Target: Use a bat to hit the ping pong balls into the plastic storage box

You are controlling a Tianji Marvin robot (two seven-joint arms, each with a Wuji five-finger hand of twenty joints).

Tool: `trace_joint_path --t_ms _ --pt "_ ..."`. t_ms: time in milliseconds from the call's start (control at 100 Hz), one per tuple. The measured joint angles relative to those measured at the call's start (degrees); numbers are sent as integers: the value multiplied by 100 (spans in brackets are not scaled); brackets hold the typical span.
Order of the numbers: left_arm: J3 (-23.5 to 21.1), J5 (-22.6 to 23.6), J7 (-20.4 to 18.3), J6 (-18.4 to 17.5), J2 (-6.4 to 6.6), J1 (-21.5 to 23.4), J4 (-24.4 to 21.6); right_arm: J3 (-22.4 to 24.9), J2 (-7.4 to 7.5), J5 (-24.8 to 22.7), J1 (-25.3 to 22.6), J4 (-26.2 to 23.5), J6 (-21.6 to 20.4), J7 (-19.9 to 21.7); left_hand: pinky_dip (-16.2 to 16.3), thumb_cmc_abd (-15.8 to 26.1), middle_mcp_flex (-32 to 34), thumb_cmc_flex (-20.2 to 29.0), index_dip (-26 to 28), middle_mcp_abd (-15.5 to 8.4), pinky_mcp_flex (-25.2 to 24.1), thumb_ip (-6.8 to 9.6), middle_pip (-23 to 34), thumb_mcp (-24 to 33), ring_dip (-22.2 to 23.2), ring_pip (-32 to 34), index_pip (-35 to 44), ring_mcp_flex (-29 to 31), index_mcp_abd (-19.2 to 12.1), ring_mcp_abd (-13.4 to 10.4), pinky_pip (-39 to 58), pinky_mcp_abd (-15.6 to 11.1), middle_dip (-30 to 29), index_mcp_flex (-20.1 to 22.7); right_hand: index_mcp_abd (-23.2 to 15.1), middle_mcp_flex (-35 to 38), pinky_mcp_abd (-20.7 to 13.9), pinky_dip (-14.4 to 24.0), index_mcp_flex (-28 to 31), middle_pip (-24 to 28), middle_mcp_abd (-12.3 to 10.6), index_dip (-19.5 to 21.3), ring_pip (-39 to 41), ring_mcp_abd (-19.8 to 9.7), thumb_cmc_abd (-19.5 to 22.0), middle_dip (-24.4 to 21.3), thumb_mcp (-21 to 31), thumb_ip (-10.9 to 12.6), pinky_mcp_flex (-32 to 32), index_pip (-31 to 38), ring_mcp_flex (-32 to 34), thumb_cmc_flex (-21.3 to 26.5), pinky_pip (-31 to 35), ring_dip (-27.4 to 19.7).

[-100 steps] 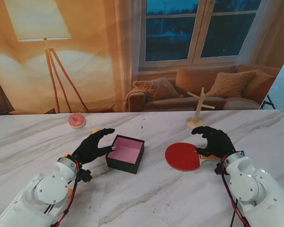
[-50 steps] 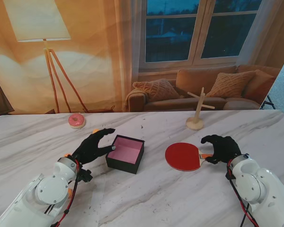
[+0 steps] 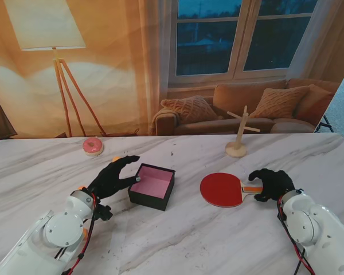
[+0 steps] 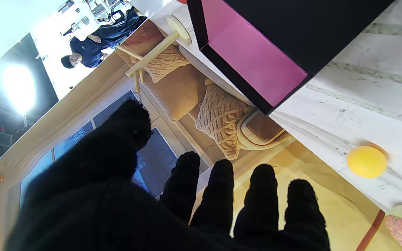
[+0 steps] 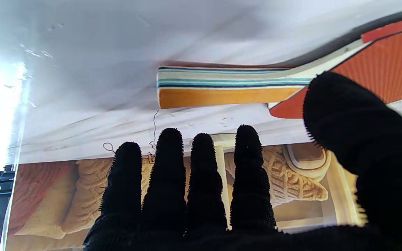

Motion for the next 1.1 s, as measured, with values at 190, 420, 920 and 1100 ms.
trace_joint_path --t_ms 190,420,920,1100 --pt "7 -2 0 5 -1 -9 5 -118 2 12 136 232 129 -84 1 1 0 0 0 1 0 0 -2 -50 1 0 0 0 0 1 0 0 1 0 0 0 0 0 0 68 0 25 7 0 0 0 0 0 13 0 2 9 0 0" --pt "12 -6 -1 10 -3 -18 10 -305 12 9 293 521 231 -232 1 5 0 0 0 1 0 0 -4 -51 1 0 0 0 0 2 0 0 3 1 -1 3 0 -1 0 208 0 82 184 0 1 1 0 0 73 81 34 35 76 0" --pt "26 -22 4 15 -6 -29 19 -596 -7 -1 526 928 463 -681 4 7 0 0 0 1 0 1 -57 -127 1 0 0 0 0 2 0 1 11 1 -45 136 5 26 692 775 138 941 530 -32 4 494 70 0 76 1267 123 299 630 147" --pt "28 -30 -1 27 -7 -30 19 -639 -4 -6 589 938 493 -607 4 7 0 0 0 2 0 1 -57 -127 1 0 0 0 0 2 0 1 12 1 -168 187 5 26 971 801 164 1058 561 -9 85 504 117 0 76 1426 126 419 722 148"
